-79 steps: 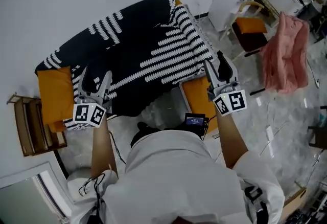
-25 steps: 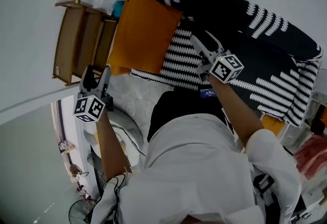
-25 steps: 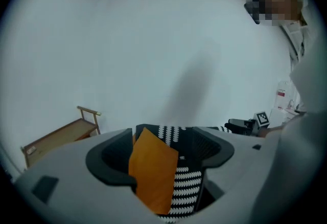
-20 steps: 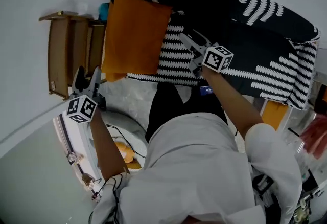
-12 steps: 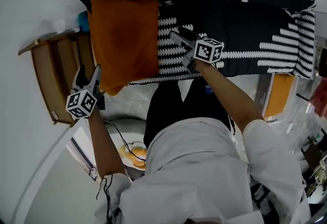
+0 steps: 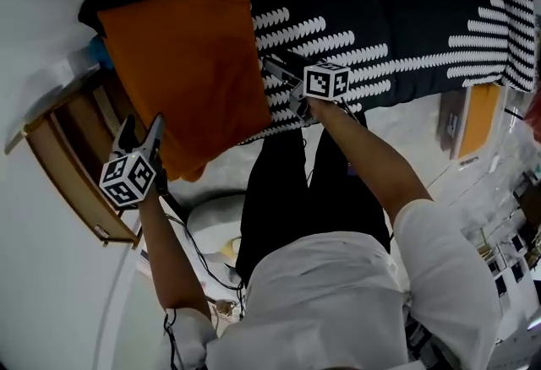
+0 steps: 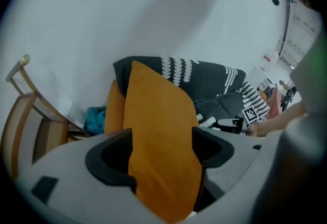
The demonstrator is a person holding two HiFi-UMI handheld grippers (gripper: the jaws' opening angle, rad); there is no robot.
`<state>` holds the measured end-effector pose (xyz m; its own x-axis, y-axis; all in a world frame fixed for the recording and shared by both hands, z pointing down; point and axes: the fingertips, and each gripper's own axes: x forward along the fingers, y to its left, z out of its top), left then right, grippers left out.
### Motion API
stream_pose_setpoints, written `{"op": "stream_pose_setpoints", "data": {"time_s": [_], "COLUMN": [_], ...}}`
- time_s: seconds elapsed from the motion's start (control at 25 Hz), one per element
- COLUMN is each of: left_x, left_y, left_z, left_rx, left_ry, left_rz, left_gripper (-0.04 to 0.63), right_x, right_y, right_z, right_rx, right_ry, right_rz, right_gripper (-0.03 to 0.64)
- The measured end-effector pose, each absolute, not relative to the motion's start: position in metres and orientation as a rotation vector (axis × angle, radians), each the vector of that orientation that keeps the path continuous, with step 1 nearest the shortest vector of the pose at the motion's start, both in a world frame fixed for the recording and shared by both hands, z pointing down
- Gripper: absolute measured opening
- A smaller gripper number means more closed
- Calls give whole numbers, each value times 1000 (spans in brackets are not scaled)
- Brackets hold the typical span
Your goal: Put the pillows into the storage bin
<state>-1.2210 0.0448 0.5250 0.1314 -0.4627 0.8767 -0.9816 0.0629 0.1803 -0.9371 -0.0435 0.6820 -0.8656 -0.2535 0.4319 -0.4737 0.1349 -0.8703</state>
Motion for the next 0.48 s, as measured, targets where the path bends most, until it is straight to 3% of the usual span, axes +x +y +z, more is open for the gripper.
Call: {"op": "stream_pose_setpoints", "data": {"time_s": [0.48], "left_x": [-1226], "left_y": [26], "left_z": [573], "left_rx": [1525], "left_ry": [-1391], "left_rz": [871], "left_gripper": [367], "right_x": [-990], "right_y": [-33], "right_z": [771], "right_rx": [591], "right_ry": [-2103], "right_rz": [1919], "right_gripper": [279]}}
